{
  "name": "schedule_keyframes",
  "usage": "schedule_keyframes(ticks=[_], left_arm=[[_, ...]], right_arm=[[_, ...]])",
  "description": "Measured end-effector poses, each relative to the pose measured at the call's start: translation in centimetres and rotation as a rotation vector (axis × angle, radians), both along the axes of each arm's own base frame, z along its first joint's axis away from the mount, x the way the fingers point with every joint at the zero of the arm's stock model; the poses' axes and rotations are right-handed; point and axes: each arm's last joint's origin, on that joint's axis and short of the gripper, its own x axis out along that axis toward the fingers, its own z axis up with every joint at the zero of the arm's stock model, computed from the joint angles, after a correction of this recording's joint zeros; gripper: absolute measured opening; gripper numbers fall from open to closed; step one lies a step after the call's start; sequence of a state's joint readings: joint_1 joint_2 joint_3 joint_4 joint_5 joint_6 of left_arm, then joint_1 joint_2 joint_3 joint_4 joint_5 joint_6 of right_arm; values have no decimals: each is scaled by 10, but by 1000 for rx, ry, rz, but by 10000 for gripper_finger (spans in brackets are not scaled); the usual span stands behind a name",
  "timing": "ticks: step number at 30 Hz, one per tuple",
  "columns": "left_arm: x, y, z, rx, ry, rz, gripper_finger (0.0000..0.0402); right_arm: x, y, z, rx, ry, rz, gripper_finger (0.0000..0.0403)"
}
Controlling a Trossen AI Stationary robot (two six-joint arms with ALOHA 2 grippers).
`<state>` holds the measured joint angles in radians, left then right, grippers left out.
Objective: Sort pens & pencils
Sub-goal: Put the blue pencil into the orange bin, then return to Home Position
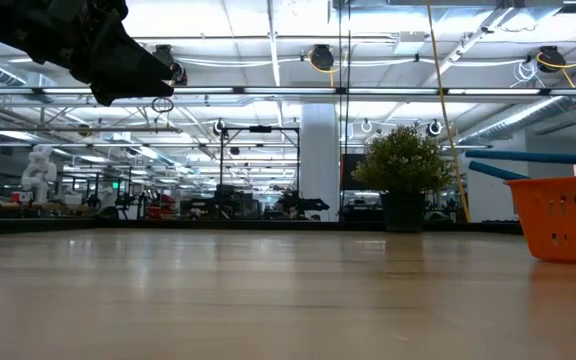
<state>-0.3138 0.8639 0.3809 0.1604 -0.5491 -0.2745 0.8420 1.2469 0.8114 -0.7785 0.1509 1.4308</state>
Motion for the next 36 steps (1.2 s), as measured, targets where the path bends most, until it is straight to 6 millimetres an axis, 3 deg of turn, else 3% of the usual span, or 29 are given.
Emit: schedule_keyframes(ticks=[10, 24, 28, 32, 36], left_arm=[[0, 0, 0, 1, 0, 1, 207], [0, 0, 0, -9, -3, 4, 207], [0, 1, 1, -47, -18, 18, 207], [3, 7, 5, -16, -36, 24, 207], [9, 18, 33, 3, -66, -62, 205]], right_arm=[[3, 3, -2, 53, -27, 23, 9], [0, -3, 3, 39, -19, 23, 146], [8, -5, 14, 8, -210, 109, 151], [25, -18, 29, -147, -439, 187, 141], [41, -46, 43, -376, -572, 161, 129]])
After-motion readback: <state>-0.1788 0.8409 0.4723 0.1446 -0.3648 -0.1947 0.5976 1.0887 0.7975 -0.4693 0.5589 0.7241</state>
